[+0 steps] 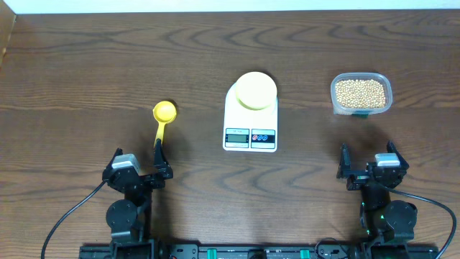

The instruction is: Scoop item into bowl and weigh 50g on scale

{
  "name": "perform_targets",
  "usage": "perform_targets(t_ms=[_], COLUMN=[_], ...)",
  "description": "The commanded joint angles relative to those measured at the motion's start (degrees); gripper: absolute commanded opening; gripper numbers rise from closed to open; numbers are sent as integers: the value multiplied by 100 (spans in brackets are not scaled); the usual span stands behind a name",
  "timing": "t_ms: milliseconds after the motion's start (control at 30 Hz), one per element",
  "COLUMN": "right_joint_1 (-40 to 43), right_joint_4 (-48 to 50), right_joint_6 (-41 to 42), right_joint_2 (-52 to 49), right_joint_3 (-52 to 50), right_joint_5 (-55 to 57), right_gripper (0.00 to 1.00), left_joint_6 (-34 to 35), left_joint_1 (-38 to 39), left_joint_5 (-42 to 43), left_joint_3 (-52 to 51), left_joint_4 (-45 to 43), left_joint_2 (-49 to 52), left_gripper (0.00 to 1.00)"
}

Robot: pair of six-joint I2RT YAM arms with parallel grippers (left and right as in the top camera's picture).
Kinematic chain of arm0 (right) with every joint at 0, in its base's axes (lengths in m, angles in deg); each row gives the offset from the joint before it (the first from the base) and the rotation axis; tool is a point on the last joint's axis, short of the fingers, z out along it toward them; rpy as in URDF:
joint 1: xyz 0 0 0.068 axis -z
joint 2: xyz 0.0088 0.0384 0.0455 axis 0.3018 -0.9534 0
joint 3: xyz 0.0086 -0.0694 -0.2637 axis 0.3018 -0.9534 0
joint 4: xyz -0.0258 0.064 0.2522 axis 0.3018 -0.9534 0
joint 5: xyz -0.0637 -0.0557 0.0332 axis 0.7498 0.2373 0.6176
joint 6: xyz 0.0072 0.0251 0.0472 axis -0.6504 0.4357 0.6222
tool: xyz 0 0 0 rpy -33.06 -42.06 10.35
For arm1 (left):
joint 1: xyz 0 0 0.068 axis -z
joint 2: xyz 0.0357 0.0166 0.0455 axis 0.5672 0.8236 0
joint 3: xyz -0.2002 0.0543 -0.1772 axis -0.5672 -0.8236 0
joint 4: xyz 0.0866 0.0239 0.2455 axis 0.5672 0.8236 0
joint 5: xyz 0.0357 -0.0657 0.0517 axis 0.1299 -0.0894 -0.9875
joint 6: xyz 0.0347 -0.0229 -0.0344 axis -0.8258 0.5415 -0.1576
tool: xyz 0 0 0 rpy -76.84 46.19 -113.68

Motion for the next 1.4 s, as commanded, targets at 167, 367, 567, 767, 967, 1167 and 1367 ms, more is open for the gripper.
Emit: perform_targets(t_ms=[167,367,567,767,967,1167,1367], right_joint_1=[-33,-33,-33,-33,-33,-33,-33], right_joint_4=[-22,-22,-22,-22,-22,-22,-22], right_joint_6=[-52,-52,-52,-52,-52,-52,-52], right_joint_2=[24,24,24,24,24,24,24], right_joint_3=[-9,-9,-9,-9,-9,-9,-9], right_joint_5=[26,26,26,26,26,26,26], right_gripper=[99,99,99,99,99,99,99], left_joint_6=[-57,-50,-52,-52,-52,-50,385], left_joint_1=[11,13,7,-2,0,0,-63], left_joint_5=[-35,98,57,26,-17,-11,-138], left_joint_3=[-44,-44,105,713,1731,3008,4559], left_joint_4=[275,122,-168,-168,-168,-138,863], left_joint_2=[0,0,2,232,1325,3091,4964], left_gripper=[98,98,97,98,98,98,97])
